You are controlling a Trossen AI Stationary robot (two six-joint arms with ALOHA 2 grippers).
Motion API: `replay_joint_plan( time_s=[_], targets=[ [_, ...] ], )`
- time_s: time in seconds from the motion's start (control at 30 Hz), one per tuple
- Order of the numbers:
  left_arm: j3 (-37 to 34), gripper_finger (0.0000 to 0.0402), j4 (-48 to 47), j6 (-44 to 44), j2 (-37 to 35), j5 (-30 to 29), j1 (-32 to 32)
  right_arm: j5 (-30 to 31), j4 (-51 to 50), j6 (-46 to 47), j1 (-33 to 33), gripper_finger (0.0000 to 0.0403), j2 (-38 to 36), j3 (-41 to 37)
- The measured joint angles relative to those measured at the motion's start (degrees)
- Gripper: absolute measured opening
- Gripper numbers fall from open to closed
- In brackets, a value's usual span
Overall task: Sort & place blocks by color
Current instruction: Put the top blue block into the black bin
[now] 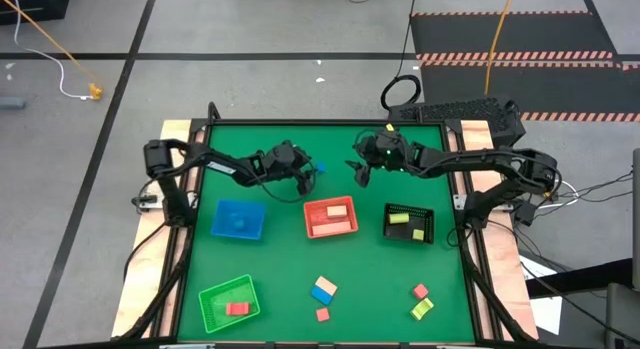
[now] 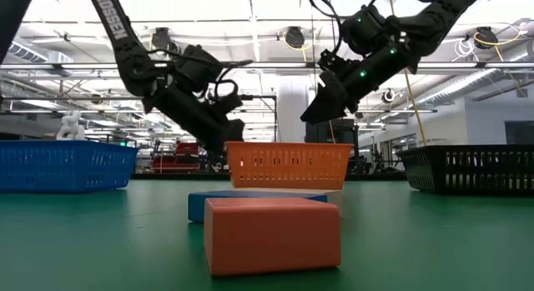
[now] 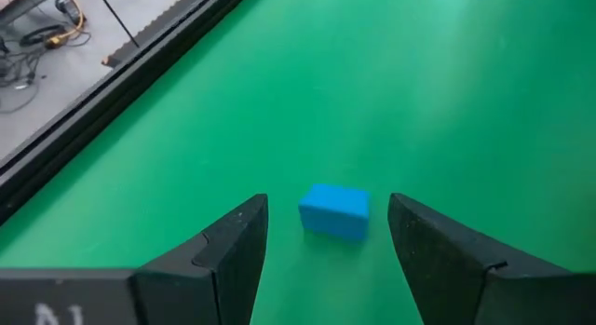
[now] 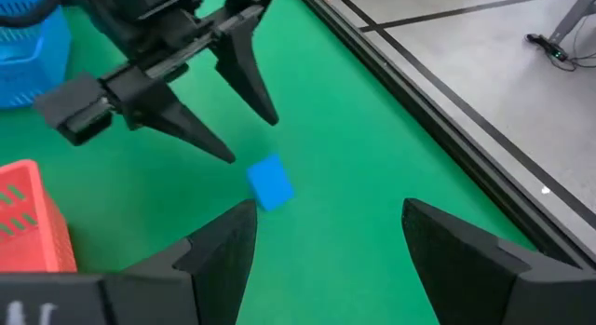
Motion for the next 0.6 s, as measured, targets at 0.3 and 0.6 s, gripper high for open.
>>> replay_joint_plan(
  time_s=[0.3,0.6],
  targets=[
    [8.98,0.0223,-7.04,1.70,8.27,4.39,1.79,0.04,-0.05,-0.05,-0.12,0.0258,-0.01,-0.69],
    [12.59,0.0184,-12.54,-0.56,10.34,4.16,2.84,0.07,-0.04,-1.03,-0.12,0.0258,-0.02,-0.69]
  ],
)
